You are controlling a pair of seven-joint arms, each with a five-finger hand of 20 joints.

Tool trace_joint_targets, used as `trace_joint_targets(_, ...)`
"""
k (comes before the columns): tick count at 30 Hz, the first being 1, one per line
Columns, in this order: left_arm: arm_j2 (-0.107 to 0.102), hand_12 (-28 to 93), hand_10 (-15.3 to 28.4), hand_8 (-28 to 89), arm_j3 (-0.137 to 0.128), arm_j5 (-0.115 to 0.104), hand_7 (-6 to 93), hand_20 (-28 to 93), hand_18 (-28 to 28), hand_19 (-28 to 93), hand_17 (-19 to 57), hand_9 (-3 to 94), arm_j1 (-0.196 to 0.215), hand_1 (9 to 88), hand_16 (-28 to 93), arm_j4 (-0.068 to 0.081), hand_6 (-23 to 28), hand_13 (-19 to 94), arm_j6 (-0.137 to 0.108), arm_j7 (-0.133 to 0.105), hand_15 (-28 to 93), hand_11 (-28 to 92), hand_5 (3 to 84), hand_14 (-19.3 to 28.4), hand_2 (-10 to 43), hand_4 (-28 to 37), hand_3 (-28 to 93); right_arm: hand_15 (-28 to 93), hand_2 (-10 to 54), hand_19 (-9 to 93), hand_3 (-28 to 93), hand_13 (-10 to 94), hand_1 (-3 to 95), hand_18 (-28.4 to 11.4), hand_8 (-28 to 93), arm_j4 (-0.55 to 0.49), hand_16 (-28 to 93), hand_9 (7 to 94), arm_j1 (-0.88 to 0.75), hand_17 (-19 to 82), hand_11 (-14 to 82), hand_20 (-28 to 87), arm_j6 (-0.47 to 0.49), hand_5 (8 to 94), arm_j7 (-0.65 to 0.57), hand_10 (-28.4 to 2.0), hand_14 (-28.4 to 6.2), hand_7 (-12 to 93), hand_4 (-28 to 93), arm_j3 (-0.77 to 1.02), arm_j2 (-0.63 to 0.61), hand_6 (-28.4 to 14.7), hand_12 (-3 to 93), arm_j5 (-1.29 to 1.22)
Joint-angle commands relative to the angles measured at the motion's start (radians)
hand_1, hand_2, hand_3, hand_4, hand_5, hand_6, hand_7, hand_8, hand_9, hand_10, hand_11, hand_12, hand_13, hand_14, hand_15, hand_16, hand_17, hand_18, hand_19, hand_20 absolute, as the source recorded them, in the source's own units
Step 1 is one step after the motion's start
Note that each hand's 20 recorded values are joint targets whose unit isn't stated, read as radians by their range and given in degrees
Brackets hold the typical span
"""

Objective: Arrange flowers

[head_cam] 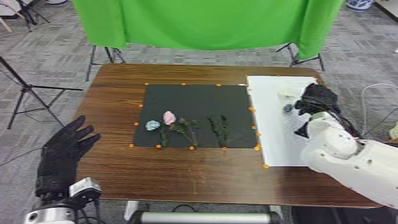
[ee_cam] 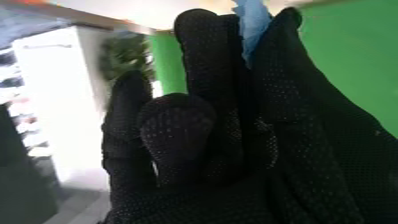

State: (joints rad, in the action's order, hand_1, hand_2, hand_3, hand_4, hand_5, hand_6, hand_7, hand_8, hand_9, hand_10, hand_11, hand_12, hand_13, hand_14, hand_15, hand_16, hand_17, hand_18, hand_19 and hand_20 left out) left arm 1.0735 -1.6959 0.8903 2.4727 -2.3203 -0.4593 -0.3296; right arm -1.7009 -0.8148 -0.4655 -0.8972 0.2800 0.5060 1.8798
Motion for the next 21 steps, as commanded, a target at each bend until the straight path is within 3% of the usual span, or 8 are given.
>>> trace_joint_targets(1, 0.005, 8, 18.2, -12, -0.021, -0.001, 16.9, -1, 23.4, 58, -9.3, 34.5, 0.026, 23.7, -10, -0.01, 9.0, 28, 0.0, 0.007, 50, 27, 37.0, 25.3, 7.4, -22.1, 83, 80, -9.5, 93, 79, 76, 50.3, -18.4, 1, -0.103, 15, 91.2, -0.175, 29, 13.5, 12, 0.132, 84.1, 0.201, -7.7, -4.7, 24, -28, 0.293, -0.012, 1.9, 28.4, -0.035)
trace_joint_targets(4, 0.01, 8, 18.2, -12, -0.031, 0.0, 16.8, -1, 23.4, 58, -9.3, 34.4, 0.03, 23.7, -10, -0.009, 9.0, 27, 0.009, 0.016, 50, 27, 37.0, 25.3, 7.3, -22.1, 83, 80, -9.5, 93, 79, 76, 50.2, -18.4, 1, -0.145, 15, 91.1, -0.234, 28, 13.4, 12, 0.187, 83.9, 0.27, -7.7, -4.7, 24, -28, 0.389, 0.02, 2.0, 28.5, -0.045)
trace_joint_targets(7, 0.007, 8, 18.1, -12, -0.045, -0.004, 16.8, -1, 23.4, 58, -9.3, 34.3, 0.047, 23.5, -10, -0.014, 8.9, 27, 0.011, 0.009, 50, 27, 36.9, 25.3, 7.1, -22.1, 83, 81, -9.5, 92, 79, 76, 50.1, -18.3, 1, -0.175, 15, 91.0, -0.271, 27, 13.4, 12, 0.284, 83.7, 0.378, -7.4, -4.6, 24, -28, 0.47, 0.073, 2.2, 28.7, -0.072)
trace_joint_targets(13, 0.007, 9, 18.1, -12, -0.055, -0.001, 16.6, -1, 23.4, 58, -9.4, 34.2, 0.042, 23.3, -10, -0.014, 8.8, 27, 0.018, 0.016, 50, 26, 36.9, 25.3, 6.7, -22.3, 83, 81, -9.5, 91, 79, 75, 49.6, -17.9, 1, -0.198, 15, 90.8, -0.228, 26, 13.1, 13, 0.421, 83.4, 0.482, -6.8, -4.7, 24, -28, 0.464, 0.201, 2.6, 29.2, -0.034)
trace_joint_targets(18, 0.006, 9, 18.1, -11, -0.053, -0.002, 16.4, -1, 23.5, 58, -9.5, 34.1, 0.043, 23.1, -10, -0.014, 8.8, 27, 0.016, 0.016, 50, 26, 36.9, 25.4, 6.7, -22.5, 83, 81, -9.5, 91, 79, 75, 49.4, -18.0, 1, -0.193, 15, 90.9, -0.148, 26, 12.9, 13, 0.452, 83.4, 0.519, -6.7, -4.7, 24, -28, 0.361, 0.288, 2.8, 29.4, 0.005)
trace_joint_targets(21, 0.007, 9, 18.1, -11, -0.053, -0.004, 16.3, -1, 23.5, 58, -9.5, 34.1, 0.042, 23.1, -9, -0.013, 8.8, 27, 0.015, 0.015, 50, 26, 36.9, 25.4, 6.7, -22.5, 83, 82, -9.5, 91, 79, 75, 49.3, -18.0, 0, -0.16, 15, 90.9, -0.082, 26, 12.9, 13, 0.423, 83.5, 0.522, -6.7, -4.8, 24, -28, 0.269, 0.341, 2.9, 29.4, 0.03)
